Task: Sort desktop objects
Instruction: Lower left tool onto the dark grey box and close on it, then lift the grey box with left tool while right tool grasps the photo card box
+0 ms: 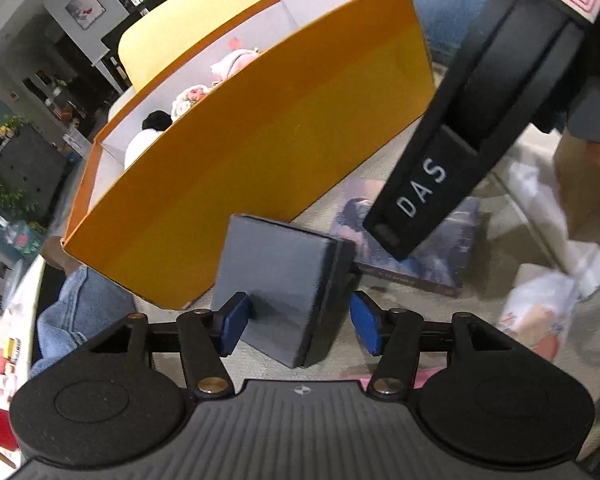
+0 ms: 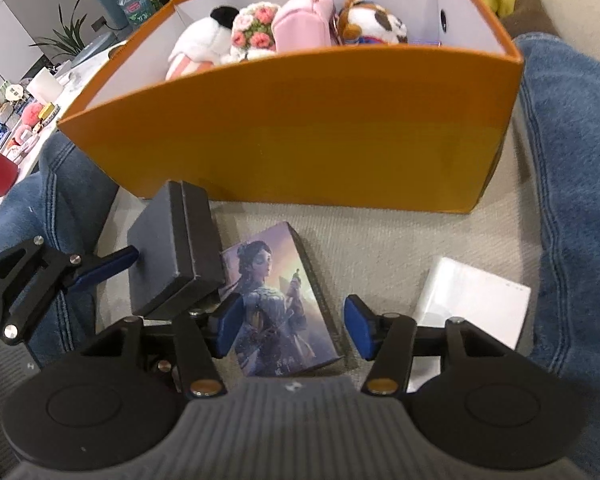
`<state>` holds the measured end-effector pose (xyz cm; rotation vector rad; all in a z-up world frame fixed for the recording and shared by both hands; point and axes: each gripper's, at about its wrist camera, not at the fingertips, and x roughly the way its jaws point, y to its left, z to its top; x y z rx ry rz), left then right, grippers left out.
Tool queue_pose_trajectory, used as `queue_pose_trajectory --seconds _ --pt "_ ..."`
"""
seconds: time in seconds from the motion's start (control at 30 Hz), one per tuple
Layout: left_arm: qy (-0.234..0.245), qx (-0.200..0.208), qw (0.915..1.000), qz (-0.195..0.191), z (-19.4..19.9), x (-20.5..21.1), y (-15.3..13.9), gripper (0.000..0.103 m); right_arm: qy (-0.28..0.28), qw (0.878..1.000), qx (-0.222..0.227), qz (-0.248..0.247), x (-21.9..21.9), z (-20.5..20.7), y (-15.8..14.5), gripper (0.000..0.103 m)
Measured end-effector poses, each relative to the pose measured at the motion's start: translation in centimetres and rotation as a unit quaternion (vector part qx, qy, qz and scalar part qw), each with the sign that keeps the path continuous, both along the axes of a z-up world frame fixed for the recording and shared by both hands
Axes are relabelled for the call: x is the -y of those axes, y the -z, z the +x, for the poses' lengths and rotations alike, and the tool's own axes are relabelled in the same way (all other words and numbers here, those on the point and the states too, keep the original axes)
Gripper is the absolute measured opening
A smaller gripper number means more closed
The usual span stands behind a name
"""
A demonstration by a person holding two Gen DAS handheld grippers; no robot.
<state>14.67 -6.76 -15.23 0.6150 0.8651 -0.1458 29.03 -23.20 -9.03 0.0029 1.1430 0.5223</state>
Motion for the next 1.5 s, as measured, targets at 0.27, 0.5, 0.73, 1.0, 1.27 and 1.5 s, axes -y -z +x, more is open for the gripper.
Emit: queue_pose_trajectory --seconds 0.27,0.5,0.73,1.0,1.27,1.5 --pt "0.001 0.009 0.9995 0.029 0.5 0.0 1.0 0.071 -0.011 1.000 -0.021 0.013 -0.7 0.5 0.6 0.069" --pt "-0.006 0.005 1.0000 -0.003 -0.1 -1.0 -0.4 0.058 0.004 1.000 -0.021 0.021 -0.2 0.5 0.5 0.061" --pt "-0.066 -0.020 0.9902 -0.122 0.0 -4.6 -3.4 0.049 0.033 0.998 -0.025 0.042 1.1 0.4 -0.1 0.036" --pt "-0.125 -0.084 0.9486 -0.279 1.1 -9.8 -6.4 0.043 0.029 0.999 -0.029 0.035 1.2 0.0 -0.4 0.037" --pt "-0.161 -0.127 0.9236 -0.324 2.4 -12.1 -5.6 0.040 0.013 0.999 -0.045 0.023 -0.7 0.2 1.1 0.069" --pt "-0.172 -0.117 0.9163 -0.342 2.4 -12.7 -5.4 0.040 0.028 0.998 -0.041 0.032 -0.4 -0.2 0.8 0.066"
